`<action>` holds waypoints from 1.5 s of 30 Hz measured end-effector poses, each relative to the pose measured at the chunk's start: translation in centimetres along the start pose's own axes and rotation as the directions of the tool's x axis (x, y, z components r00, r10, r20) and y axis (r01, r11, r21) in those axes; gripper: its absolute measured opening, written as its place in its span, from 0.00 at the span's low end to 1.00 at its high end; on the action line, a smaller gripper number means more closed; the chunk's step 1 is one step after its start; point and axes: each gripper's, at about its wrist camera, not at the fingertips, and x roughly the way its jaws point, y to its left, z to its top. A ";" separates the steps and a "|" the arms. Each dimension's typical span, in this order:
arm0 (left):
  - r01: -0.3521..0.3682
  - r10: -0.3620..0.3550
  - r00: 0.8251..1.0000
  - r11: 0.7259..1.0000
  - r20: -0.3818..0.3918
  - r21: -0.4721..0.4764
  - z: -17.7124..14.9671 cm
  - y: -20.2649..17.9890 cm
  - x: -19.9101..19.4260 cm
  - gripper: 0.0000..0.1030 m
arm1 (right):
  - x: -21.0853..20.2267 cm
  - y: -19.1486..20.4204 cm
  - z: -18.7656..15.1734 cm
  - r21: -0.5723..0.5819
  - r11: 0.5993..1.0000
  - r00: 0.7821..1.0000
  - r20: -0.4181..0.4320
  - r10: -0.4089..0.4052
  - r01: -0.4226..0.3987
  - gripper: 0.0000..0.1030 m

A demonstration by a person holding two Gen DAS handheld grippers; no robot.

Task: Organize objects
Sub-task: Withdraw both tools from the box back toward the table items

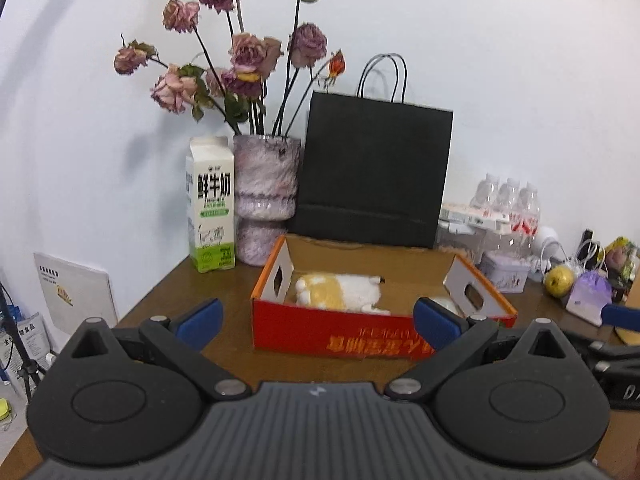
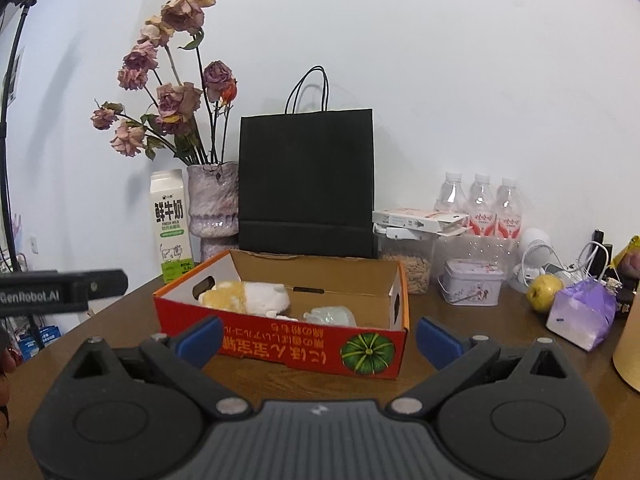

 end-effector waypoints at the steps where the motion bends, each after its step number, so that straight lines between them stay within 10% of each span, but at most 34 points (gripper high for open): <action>1: 0.003 -0.003 1.000 1.000 -0.004 0.001 -0.2 0.1 -0.1 1.00 | -0.2 0.1 -0.2 0.001 1.000 1.000 0.001 -0.001 0.001 1.00; 45: 0.104 -0.102 0.992 0.994 -0.071 0.020 -8.4 3.7 -6.2 1.00 | -9.4 -0.3 -9.2 0.003 0.999 0.986 -0.157 -0.053 0.054 1.00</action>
